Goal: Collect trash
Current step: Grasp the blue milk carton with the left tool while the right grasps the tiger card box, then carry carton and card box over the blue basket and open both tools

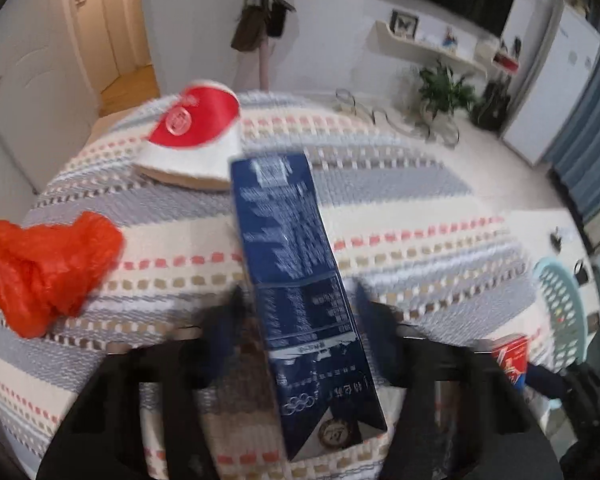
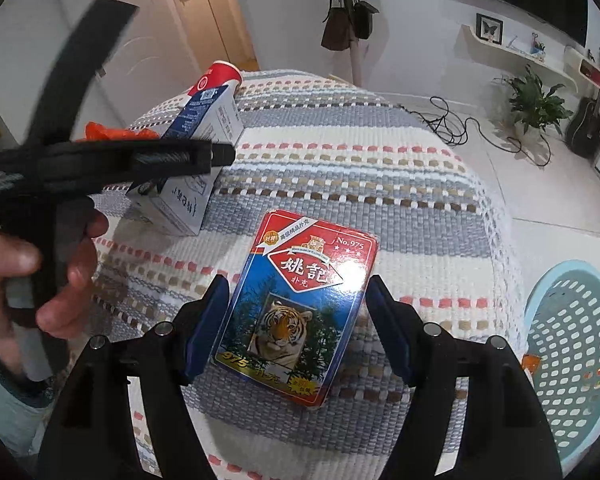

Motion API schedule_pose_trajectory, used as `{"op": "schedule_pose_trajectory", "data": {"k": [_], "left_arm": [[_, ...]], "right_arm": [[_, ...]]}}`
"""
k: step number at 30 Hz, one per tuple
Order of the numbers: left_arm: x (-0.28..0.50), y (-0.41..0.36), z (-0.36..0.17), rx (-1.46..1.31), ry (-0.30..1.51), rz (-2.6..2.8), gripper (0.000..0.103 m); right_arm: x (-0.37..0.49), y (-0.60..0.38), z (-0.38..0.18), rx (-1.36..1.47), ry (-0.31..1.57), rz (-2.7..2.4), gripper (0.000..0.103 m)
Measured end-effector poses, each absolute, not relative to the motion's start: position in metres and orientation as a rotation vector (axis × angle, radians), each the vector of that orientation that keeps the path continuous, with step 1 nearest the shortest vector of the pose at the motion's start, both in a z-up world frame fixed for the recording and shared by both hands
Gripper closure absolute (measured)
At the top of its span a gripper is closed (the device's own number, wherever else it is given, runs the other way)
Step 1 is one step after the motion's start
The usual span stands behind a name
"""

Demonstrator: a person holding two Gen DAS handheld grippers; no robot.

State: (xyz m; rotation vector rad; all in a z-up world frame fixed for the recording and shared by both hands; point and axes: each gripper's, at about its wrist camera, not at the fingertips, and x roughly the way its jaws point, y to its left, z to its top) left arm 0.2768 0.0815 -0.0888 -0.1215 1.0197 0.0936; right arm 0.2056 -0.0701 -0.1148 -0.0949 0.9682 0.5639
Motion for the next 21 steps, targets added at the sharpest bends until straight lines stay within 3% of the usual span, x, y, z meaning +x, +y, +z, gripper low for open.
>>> {"op": "schedule_pose_trajectory", "data": {"k": [4, 9, 11, 15, 21], "left_arm": [[0.26, 0.087, -0.09, -0.153, 0.996, 0.051, 0.072], [0.221, 0.101, -0.084, -0.201, 0.929, -0.005, 0.073], [0.209, 0.104, -0.081, -0.209, 0.916, -0.01, 0.073], [0.194, 0.114, -0.073, -0.208, 0.884, 0.008, 0.072], [0.183, 0.127, -0.07, -0.219, 0.869, 0.022, 0.072]], "right_arm": [[0.203, -0.078, -0.118, -0.067, 1.001, 0.542, 0.019], [0.194, -0.08, -0.124, -0.021, 1.068, 0.49, 0.016], [0.193, -0.073, -0.123, -0.012, 1.072, 0.508, 0.018], [0.198, -0.047, -0.12, -0.056, 1.064, 0.507, 0.037], [0.216, -0.022, -0.12, -0.062, 1.058, 0.466, 0.038]]}}
